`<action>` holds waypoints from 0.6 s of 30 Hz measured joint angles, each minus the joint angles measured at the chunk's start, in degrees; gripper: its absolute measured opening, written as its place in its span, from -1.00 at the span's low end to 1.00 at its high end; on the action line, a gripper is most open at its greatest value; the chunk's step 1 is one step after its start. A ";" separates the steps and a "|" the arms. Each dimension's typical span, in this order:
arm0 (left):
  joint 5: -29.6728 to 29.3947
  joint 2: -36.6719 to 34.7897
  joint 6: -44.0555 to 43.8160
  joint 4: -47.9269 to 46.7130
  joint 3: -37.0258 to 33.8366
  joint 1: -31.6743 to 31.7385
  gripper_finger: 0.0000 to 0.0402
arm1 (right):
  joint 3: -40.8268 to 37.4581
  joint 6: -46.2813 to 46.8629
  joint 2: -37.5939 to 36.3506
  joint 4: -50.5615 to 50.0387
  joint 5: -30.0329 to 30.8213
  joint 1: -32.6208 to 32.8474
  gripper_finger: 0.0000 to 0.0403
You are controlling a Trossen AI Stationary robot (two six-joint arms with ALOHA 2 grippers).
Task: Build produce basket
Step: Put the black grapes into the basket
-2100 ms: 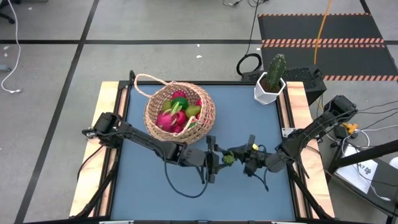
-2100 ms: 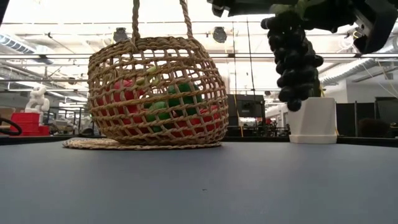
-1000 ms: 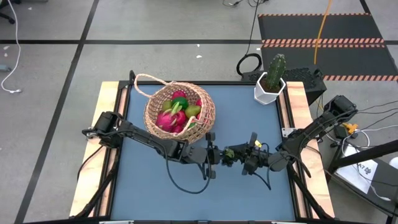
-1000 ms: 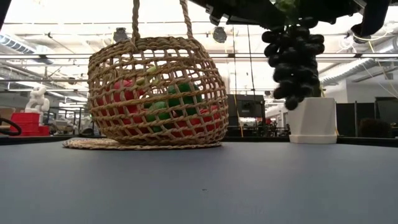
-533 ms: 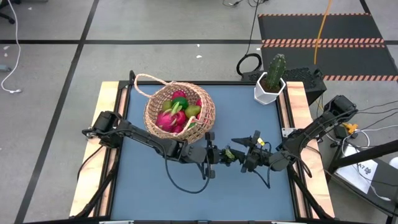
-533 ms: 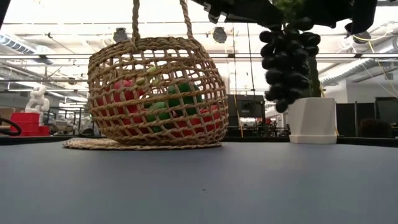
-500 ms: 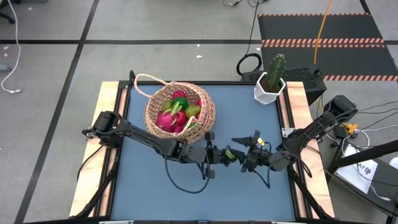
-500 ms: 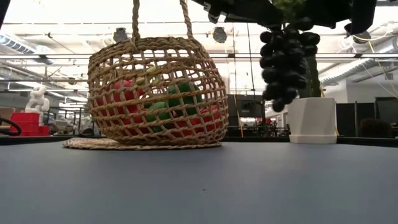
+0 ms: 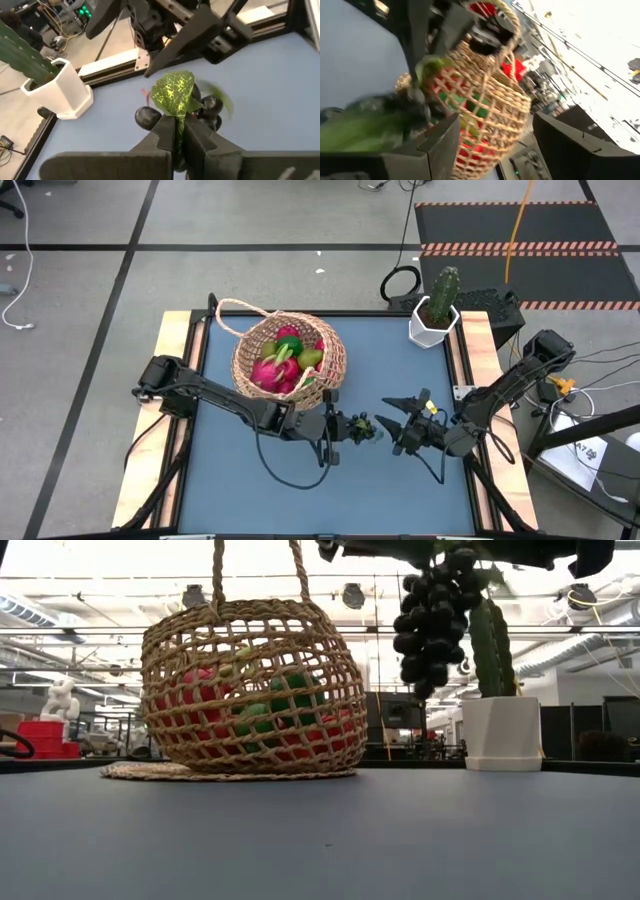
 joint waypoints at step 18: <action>-0.18 -3.08 -0.22 -2.31 0.04 -1.57 -0.91 | 0.00 8.28 -1.85 -3.80 2.99 2.31 0.21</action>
